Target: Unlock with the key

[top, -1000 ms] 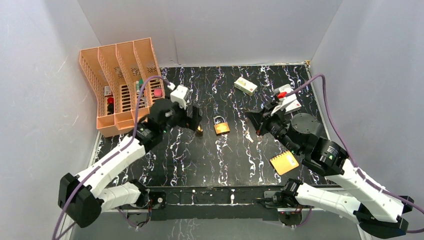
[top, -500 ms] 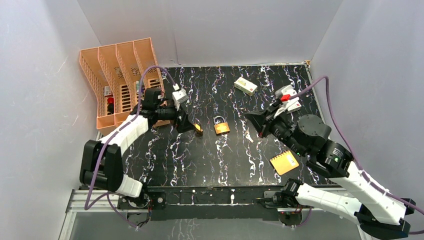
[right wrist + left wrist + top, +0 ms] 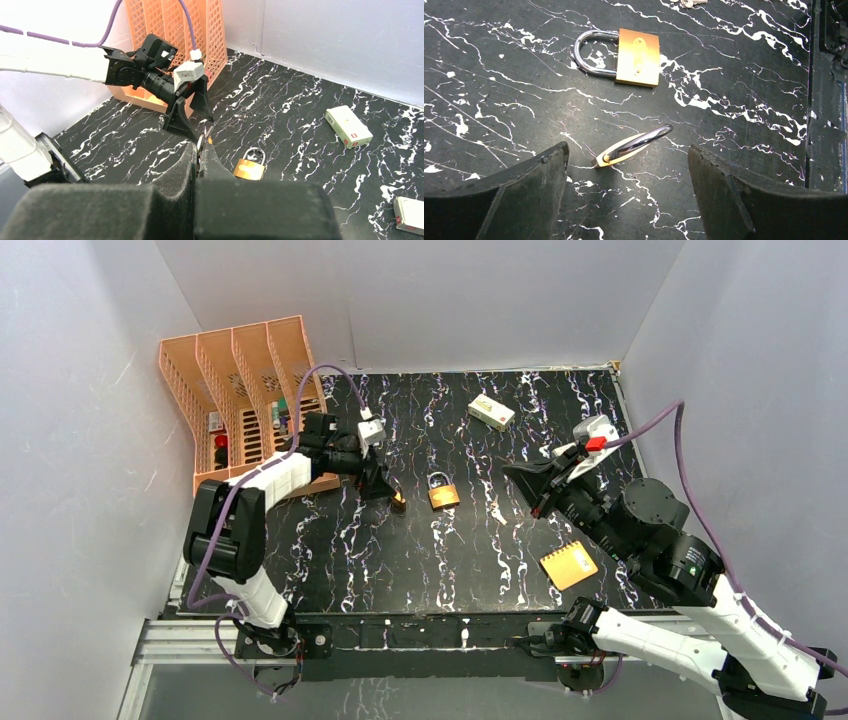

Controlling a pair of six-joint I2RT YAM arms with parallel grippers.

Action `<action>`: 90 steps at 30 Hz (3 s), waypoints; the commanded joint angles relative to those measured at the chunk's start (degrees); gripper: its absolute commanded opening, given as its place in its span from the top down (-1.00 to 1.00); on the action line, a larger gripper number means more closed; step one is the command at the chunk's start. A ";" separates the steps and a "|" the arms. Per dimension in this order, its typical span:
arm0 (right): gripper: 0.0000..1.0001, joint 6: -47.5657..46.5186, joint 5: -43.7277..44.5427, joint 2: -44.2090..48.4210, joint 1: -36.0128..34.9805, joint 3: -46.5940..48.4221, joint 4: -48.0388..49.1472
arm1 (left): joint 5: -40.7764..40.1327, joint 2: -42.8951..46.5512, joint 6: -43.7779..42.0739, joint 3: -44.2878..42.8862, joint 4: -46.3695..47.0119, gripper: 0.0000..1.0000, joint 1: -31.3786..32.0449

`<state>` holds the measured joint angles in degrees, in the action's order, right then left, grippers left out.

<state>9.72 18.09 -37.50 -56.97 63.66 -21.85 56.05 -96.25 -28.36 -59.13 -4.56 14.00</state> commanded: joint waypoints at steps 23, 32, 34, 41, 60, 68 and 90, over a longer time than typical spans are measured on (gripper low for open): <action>1.00 -1.59 1.70 -0.61 0.11 -0.27 5.93 | -0.07 3.28 6.34 9.88 20.12 0.11 3.37; 1.00 -0.95 1.16 -0.26 0.12 -0.85 6.20 | -3.24 6.69 8.06 12.95 21.69 0.45 4.49; 1.00 -0.86 1.16 -0.06 0.11 -0.97 6.20 | -4.02 7.07 8.06 13.62 21.82 0.45 4.76; 1.00 -0.49 0.98 0.22 0.15 -1.05 5.94 | -7.67 7.53 7.26 15.08 22.45 -0.42 5.06; 1.00 -0.36 0.54 -0.20 0.11 -0.30 5.43 | -11.57 -1.36 6.84 15.59 26.44 -0.18 7.17; 1.00 -0.23 0.29 -0.65 0.14 0.14 5.25 | -12.84 -2.48 7.00 16.13 28.97 0.20 7.44; 1.00 2.84 -8.01 -5.61 0.16 4.08 4.19 | -26.23 17.88 31.09 14.44 32.86 1.00 7.16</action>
<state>10.39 15.97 -40.45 -56.97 63.99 -19.99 33.45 -93.86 -10.96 -42.65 23.00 22.24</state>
